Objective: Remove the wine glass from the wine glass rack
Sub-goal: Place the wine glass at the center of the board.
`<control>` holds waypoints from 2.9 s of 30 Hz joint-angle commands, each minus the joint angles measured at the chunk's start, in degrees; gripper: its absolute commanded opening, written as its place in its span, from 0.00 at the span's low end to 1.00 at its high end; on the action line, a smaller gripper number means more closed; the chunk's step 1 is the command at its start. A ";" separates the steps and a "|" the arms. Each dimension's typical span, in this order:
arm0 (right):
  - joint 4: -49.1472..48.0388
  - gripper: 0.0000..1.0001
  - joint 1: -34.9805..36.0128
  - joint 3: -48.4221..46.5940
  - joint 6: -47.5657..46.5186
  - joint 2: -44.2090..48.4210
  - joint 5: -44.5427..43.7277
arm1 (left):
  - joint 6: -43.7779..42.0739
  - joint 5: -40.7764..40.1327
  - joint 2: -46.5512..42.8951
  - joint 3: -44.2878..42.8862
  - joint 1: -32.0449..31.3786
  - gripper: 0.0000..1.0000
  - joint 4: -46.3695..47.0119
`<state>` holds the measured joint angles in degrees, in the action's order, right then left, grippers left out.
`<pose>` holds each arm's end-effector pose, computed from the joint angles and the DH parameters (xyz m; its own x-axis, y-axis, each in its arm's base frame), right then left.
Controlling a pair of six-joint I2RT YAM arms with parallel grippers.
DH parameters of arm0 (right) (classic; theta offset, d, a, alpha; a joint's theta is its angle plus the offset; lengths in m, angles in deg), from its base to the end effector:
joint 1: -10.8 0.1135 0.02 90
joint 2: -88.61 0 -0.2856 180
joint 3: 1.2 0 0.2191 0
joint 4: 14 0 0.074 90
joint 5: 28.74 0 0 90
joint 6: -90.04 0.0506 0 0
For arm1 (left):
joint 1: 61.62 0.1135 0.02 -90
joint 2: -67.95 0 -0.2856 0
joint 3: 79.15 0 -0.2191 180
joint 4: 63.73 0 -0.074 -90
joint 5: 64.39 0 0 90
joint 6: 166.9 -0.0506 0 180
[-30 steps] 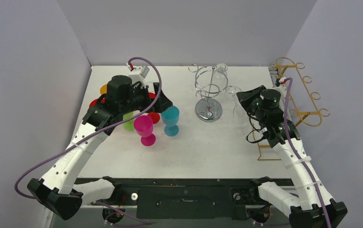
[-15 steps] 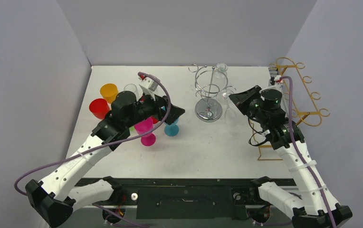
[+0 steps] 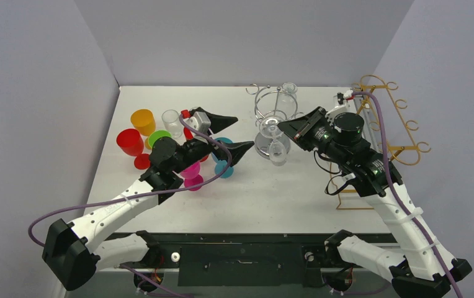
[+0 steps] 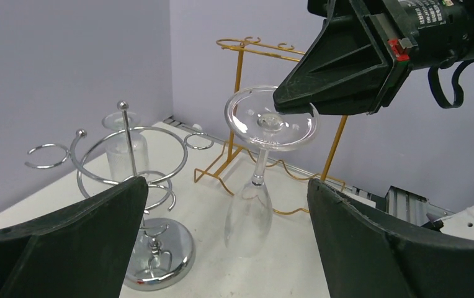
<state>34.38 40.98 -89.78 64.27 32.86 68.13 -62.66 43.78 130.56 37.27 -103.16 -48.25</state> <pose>0.1379 0.0872 0.4351 -0.6399 0.6621 -0.3900 -0.0516 0.4693 0.8815 0.1578 -0.1609 0.4054 -0.0046 -0.3082 -0.9513 0.8798 0.4509 -0.1503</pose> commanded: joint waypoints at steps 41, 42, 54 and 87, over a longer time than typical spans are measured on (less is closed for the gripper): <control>-4.86 0.00 15.90 -12.73 3.34 -6.25 -7.49 | 6.88 9.33 11.56 -2.21 -2.41 0.17 30.48; -4.87 0.00 15.93 -12.78 3.17 -6.28 -7.93 | 6.91 9.29 11.34 -2.31 -2.41 0.07 29.99; -2.77 0.65 15.89 -16.68 -3.76 -6.11 -13.80 | 12.41 -5.07 5.93 -6.78 -2.51 0.00 15.29; -20.65 0.45 27.50 0.78 -7.60 -2.74 -20.87 | 66.46 -20.49 -0.99 -19.86 14.55 0.00 -17.91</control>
<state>19.70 67.86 -89.28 55.88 30.76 49.86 0.51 24.09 132.02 18.96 -88.93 -68.42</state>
